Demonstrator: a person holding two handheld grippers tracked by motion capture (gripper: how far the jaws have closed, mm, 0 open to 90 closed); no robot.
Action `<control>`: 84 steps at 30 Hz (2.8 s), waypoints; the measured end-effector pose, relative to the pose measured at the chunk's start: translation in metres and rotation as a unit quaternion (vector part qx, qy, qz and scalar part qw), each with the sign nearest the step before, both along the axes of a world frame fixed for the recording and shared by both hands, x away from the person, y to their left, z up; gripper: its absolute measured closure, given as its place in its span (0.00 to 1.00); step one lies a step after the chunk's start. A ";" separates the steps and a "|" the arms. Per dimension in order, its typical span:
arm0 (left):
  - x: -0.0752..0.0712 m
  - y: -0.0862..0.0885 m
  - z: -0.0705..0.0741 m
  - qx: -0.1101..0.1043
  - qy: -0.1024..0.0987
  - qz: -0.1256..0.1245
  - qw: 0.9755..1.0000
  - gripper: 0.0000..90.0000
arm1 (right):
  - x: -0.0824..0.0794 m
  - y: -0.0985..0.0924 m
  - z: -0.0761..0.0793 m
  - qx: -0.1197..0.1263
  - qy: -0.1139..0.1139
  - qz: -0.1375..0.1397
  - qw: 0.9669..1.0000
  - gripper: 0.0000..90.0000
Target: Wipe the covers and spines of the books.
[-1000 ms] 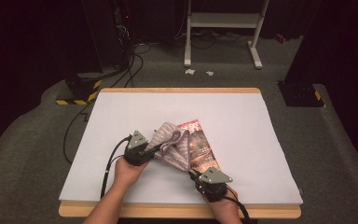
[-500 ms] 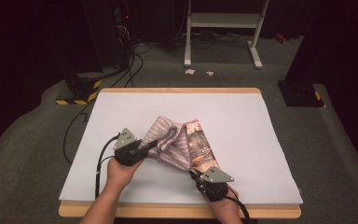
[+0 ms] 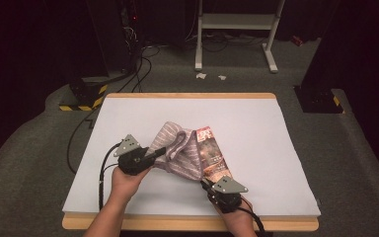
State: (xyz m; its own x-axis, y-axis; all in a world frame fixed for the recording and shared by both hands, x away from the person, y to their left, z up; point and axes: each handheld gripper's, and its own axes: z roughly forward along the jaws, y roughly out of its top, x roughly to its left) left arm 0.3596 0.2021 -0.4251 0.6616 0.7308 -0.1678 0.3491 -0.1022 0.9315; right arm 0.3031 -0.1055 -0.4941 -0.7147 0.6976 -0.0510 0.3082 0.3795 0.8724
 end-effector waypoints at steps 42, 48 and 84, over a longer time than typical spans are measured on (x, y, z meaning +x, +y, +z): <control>-0.014 -0.076 -0.022 0.042 0.024 -0.102 0.994 0.84 | 0.001 0.001 -0.001 -0.002 0.008 0.000 1.000 0.94; -0.003 -0.072 -0.025 0.049 0.027 -0.084 0.995 0.84 | 0.002 -0.001 -0.001 0.003 0.012 0.000 1.000 0.94; 0.049 0.082 -0.047 0.076 0.105 0.157 0.979 0.83 | 0.001 -0.001 0.001 0.005 -0.002 -0.003 1.000 0.94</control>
State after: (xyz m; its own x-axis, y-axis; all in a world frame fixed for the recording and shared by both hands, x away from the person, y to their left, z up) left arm 0.4087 0.2838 -0.4719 0.3634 0.9195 -0.1497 0.5669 -0.0908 0.8188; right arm 0.3037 -0.1070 -0.4929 -0.7106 0.7020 -0.0464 0.3073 0.3690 0.8772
